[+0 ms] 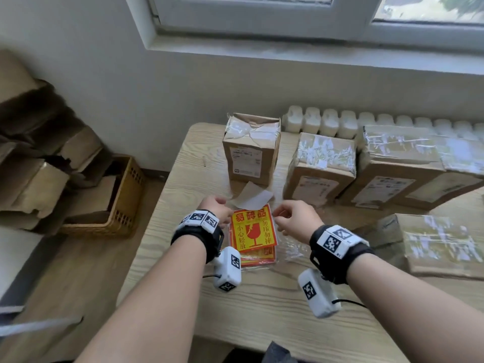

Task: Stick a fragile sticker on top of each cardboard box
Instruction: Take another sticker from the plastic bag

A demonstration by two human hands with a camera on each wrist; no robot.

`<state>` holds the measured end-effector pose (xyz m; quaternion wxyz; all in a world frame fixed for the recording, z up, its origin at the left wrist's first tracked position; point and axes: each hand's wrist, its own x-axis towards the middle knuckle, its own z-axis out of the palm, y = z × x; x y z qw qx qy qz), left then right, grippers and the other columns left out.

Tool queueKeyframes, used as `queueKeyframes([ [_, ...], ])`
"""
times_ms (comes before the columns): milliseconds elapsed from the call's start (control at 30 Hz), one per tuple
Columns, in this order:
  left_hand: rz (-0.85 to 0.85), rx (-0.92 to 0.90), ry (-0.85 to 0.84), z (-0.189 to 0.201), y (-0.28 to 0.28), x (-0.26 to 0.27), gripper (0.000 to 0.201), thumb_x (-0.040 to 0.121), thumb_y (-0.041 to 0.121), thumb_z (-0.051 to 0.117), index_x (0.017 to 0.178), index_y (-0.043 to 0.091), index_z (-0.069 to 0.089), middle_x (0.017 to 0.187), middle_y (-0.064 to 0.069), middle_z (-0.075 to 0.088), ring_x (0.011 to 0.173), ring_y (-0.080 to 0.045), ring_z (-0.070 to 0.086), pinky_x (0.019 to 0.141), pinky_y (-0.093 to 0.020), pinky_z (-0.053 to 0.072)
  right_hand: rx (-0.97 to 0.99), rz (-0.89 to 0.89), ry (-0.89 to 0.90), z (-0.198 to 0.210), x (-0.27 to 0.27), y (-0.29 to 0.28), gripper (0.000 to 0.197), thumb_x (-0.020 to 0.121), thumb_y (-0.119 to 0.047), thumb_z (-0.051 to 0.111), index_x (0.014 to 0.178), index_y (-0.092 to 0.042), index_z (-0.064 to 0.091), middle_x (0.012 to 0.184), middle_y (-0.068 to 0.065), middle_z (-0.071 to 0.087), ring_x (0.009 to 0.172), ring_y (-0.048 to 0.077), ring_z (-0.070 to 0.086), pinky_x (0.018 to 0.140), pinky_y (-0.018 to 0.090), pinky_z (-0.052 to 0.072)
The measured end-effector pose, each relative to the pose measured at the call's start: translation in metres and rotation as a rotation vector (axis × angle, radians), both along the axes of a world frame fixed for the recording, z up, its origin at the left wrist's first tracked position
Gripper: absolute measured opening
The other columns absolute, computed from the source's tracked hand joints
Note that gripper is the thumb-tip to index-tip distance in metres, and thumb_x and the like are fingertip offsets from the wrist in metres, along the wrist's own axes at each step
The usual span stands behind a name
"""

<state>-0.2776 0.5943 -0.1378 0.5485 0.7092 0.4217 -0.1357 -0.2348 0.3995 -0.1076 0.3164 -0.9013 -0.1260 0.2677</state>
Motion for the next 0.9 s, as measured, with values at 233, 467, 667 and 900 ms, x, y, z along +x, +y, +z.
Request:
queueKeyframes([
  [233, -0.108, 0.068, 0.031, -0.025, 0.005, 0.006, 0.040, 0.072, 0.000, 0.073, 0.106, 0.018, 0.062, 0.100, -0.011, 0.069, 0.089, -0.026, 0.069, 0.086, -0.041, 0.057, -0.020, -0.007, 0.144, -0.025, -0.001, 0.007, 0.027, 0.085, -0.015, 0.064, 0.112, -0.018, 0.061, 0.101, 0.000, 0.067, 0.092, 0.016, 0.066, 0.084, 0.035, 0.056],
  [467, -0.288, 0.121, 0.061, -0.025, 0.006, -0.001, 0.018, 0.076, 0.011, 0.077, 0.069, 0.025, 0.068, 0.080, 0.000, 0.071, 0.079, -0.015, 0.066, 0.069, -0.026, 0.053, -0.026, -0.024, 0.186, -0.031, -0.006, 0.009, 0.037, 0.085, -0.012, 0.067, 0.120, -0.017, 0.055, 0.098, -0.001, 0.065, 0.087, 0.015, 0.065, 0.073, 0.027, 0.054],
  [667, -0.324, -0.026, 0.023, -0.007, -0.003, -0.010, 0.005, 0.081, 0.020, 0.074, 0.079, 0.019, 0.070, 0.079, 0.003, 0.067, 0.079, -0.012, 0.059, 0.059, -0.021, 0.045, -0.032, -0.096, 0.039, -0.021, -0.010, 0.004, 0.050, 0.079, -0.022, 0.075, 0.124, -0.020, 0.054, 0.113, -0.002, 0.061, 0.095, 0.012, 0.057, 0.077, 0.023, 0.045],
  [900, -0.313, -0.196, -0.082, 0.032, -0.022, 0.000, 0.009, 0.084, 0.016, 0.071, 0.085, 0.017, 0.063, 0.079, -0.001, 0.066, 0.066, -0.010, 0.059, 0.058, -0.021, 0.045, 0.105, -0.198, -0.086, 0.018, 0.003, -0.018, 0.006, 0.084, -0.015, 0.069, 0.083, -0.021, 0.069, 0.083, -0.003, 0.067, 0.085, 0.015, 0.064, 0.071, 0.026, 0.047],
])
